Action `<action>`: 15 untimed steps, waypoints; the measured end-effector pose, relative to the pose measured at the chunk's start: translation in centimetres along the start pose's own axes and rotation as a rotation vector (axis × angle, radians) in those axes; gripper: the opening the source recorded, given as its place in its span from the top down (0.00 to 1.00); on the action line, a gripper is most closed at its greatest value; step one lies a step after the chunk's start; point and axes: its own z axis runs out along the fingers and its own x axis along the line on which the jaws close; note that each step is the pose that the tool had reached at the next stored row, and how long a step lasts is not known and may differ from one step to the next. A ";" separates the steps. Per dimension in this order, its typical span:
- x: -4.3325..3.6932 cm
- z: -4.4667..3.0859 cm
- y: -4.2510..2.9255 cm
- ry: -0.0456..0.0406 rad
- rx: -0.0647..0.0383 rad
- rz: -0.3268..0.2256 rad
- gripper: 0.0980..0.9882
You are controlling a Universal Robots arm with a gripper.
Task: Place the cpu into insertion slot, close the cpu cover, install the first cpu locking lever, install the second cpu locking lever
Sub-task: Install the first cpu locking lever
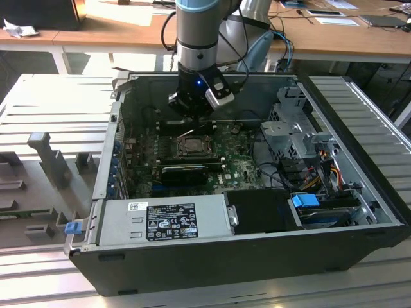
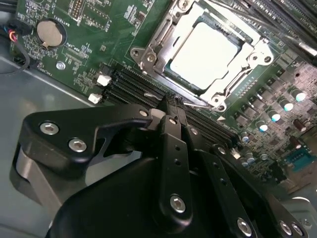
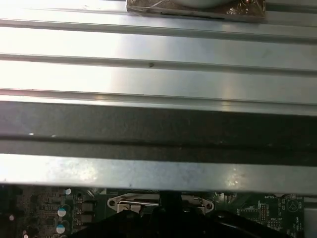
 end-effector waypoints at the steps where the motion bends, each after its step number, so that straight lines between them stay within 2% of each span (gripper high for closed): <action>1: 0.00 0.01 0.09 -0.0001 0.000 0.000 0.99; 3: -0.06 0.09 0.34 -0.0001 0.000 -0.001 0.99; 7: -0.54 0.42 0.30 0.0007 0.000 -0.010 0.99; 15: -0.90 1.46 0.21 0.0006 0.000 -0.009 0.99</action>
